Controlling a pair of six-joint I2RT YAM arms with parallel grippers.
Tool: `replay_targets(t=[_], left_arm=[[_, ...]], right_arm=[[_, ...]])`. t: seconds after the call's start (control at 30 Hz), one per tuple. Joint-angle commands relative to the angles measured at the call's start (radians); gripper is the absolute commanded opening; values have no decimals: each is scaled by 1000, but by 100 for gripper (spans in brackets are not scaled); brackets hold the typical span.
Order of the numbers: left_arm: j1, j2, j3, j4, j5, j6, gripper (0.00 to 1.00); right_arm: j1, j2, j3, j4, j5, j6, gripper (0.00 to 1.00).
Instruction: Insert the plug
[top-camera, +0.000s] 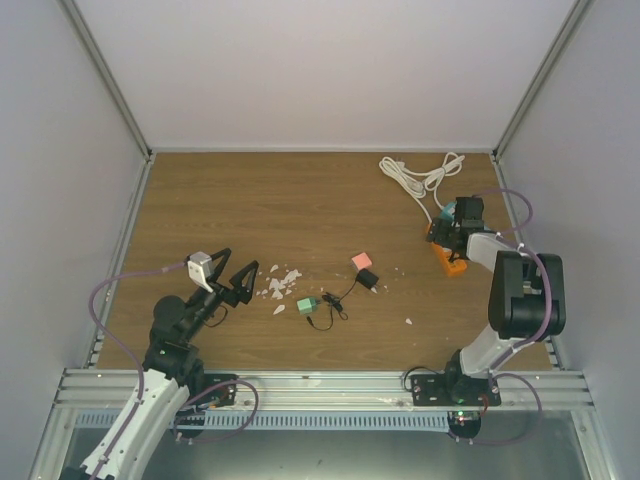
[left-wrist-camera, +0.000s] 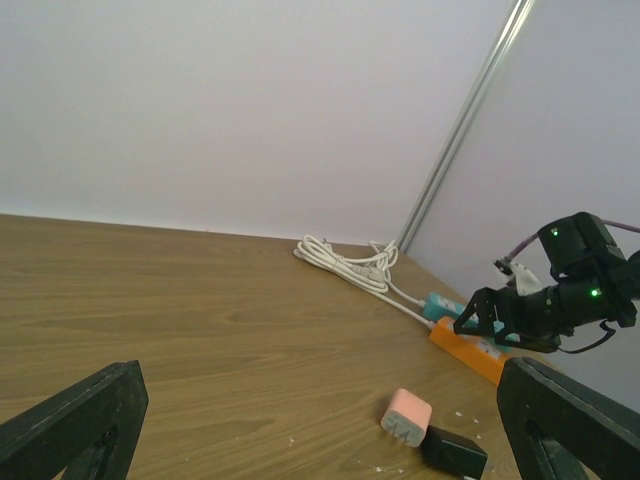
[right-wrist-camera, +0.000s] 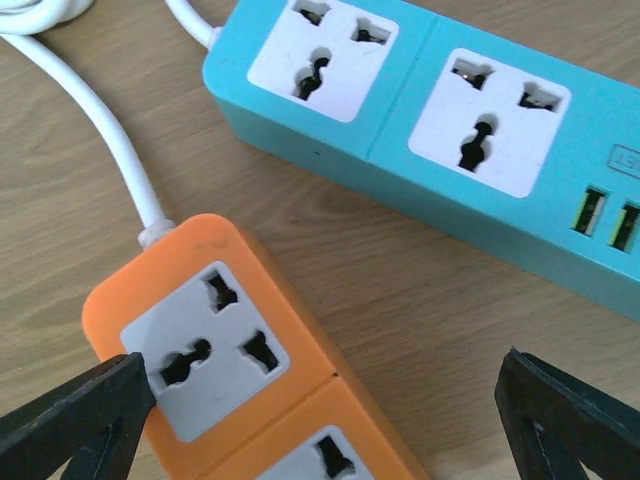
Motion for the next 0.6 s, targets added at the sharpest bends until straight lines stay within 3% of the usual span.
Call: replay_targets(t=[0.0, 0.3, 0.37, 0.57], left_arm=[[-3, -11, -14, 34, -10, 8, 99], [-4, -13, -18, 35, -15, 4, 99], [-4, -13, -18, 34, -15, 4, 99], [-5, -18, -21, 32, -20, 2, 99]], right_arm=[[3, 17, -26, 28, -74, -31, 97], [38, 69, 3, 16, -84, -61, 84], [59, 82, 17, 2, -51, -63, 75], [165, 90, 46, -27, 55, -70, 34]])
